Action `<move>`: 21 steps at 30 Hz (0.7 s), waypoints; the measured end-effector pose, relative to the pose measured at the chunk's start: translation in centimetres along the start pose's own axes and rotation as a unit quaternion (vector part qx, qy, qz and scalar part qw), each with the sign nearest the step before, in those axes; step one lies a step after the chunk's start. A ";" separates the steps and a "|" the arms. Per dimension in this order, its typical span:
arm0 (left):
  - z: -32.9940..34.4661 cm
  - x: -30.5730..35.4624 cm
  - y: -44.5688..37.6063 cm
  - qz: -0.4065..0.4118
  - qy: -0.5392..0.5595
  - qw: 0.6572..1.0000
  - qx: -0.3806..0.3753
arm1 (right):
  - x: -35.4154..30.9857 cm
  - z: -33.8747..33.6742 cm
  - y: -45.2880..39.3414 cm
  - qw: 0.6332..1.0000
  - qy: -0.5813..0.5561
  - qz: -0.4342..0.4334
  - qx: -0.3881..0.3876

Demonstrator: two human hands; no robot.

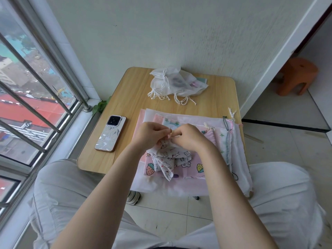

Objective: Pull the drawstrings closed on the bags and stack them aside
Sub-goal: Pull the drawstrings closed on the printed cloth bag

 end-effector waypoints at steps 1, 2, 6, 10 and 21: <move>0.0 -0.1 -0.1 0.000 -0.012 1.000 0.008 | 0.0 -0.1 0.0 1.000 0.006 0.001 0.006; 0.0 -0.1 -0.2 0.000 -0.027 1.000 0.010 | 0.0 -0.2 -0.1 1.000 0.009 0.000 0.016; 0.6 0.2 -0.6 0.017 -0.127 0.991 -0.026 | -0.1 -0.5 -0.4 0.998 -0.046 0.009 0.038; 0.9 0.6 -0.4 0.043 -0.145 0.986 -0.069 | -0.3 -0.9 -0.5 0.983 -0.175 0.002 0.057; -0.4 -0.9 -0.4 -0.105 0.091 0.988 -0.065 | 0.6 1.2 -1.4 0.970 -0.222 -0.050 0.081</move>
Point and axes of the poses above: each hand's wrist, its own y-axis away from the middle knuckle, its own z-axis out of the palm, x = y × z, the point moved 4 cm from there along -y, towards the middle knuckle, and after that the axes turned 4 degrees about z, right-handed, at the moved point
